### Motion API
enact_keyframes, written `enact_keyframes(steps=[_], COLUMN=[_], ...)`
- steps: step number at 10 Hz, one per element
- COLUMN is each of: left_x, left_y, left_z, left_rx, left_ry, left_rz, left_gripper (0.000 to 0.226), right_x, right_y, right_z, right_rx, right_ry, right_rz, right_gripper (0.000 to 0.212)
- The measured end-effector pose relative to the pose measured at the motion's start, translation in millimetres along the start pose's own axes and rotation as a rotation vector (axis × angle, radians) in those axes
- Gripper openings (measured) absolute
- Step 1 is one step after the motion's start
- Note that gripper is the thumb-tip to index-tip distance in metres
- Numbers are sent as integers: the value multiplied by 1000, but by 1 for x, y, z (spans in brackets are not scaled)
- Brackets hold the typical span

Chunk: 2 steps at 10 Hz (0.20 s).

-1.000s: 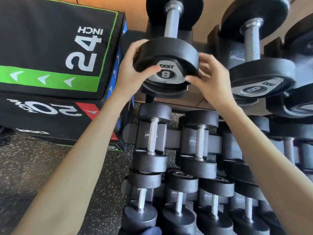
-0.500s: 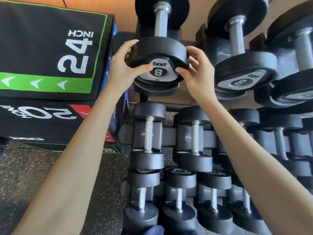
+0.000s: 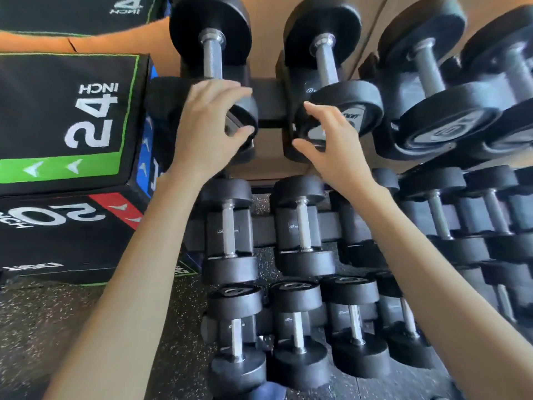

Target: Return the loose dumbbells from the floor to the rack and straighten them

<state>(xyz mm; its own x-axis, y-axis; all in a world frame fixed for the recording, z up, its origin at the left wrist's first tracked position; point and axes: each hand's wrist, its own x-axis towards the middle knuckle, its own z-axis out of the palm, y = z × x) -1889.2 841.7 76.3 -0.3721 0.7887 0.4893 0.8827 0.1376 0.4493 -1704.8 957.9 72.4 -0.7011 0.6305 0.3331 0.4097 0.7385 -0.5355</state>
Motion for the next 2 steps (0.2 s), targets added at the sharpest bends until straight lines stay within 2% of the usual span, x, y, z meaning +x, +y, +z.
enact_keyframes(steps=[1, 2], left_x=[-16, -33], left_y=[51, 103], left_z=[28, 60], left_rx=[5, 36], left_ry=[-110, -145], left_rz=[90, 183], left_gripper=[50, 49], right_x=[-51, -107], right_y=[33, 71], right_z=[-42, -86], right_rx=[-142, -303], right_ry=[87, 156], right_rz=[14, 81], right_gripper=[55, 59])
